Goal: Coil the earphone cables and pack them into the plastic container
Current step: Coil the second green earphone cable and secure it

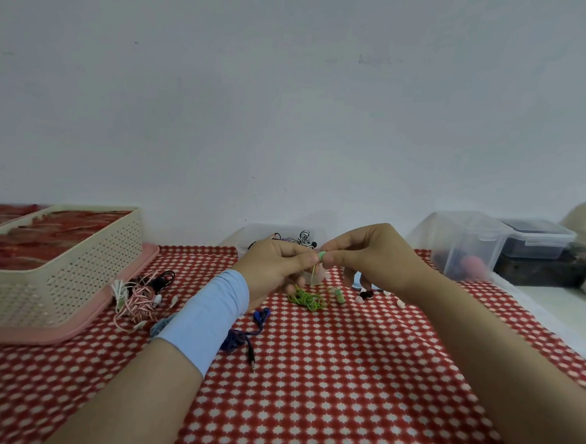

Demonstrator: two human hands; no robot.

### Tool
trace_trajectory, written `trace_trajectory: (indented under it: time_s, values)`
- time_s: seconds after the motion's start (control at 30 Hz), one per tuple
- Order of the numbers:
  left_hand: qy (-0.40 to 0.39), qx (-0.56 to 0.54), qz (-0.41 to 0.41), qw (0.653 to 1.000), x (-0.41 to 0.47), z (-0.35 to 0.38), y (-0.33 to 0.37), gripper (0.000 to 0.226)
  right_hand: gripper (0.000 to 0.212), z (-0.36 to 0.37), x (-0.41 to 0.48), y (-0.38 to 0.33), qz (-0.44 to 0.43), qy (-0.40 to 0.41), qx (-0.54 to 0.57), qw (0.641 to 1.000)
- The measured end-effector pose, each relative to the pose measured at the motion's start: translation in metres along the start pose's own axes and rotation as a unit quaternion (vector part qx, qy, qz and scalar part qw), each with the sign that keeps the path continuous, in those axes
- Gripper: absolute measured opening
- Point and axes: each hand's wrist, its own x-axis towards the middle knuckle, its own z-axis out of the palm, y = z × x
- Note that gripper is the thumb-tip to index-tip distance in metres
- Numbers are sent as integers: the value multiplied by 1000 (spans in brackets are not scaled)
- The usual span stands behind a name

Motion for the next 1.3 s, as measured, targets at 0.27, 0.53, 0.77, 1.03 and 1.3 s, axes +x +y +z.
trace_trajectory:
  time_s: [0.27, 0.53, 0.77, 1.03, 1.3]
  values:
    - [-18, -12, -9, 1000, -2, -4, -2, 14, 16, -4, -4, -4, 47, -63, 52, 996]
    - [-63, 19, 4, 998, -5, -8, 1, 13, 14, -2, -4, -2, 124, -117, 133, 976]
    - [-63, -17, -20, 998, -5, -6, -5, 12, 16, 0, -5, 2, 129, -132, 150, 971]
    - [-54, -18, -21, 998, -4, -5, -7, 11, 12, 4, -4, 4, 117, -95, 135, 979]
    - [50, 24, 47, 997, 1, -1, -7, 11, 23, 0, -3, 2, 121, -55, 171, 976]
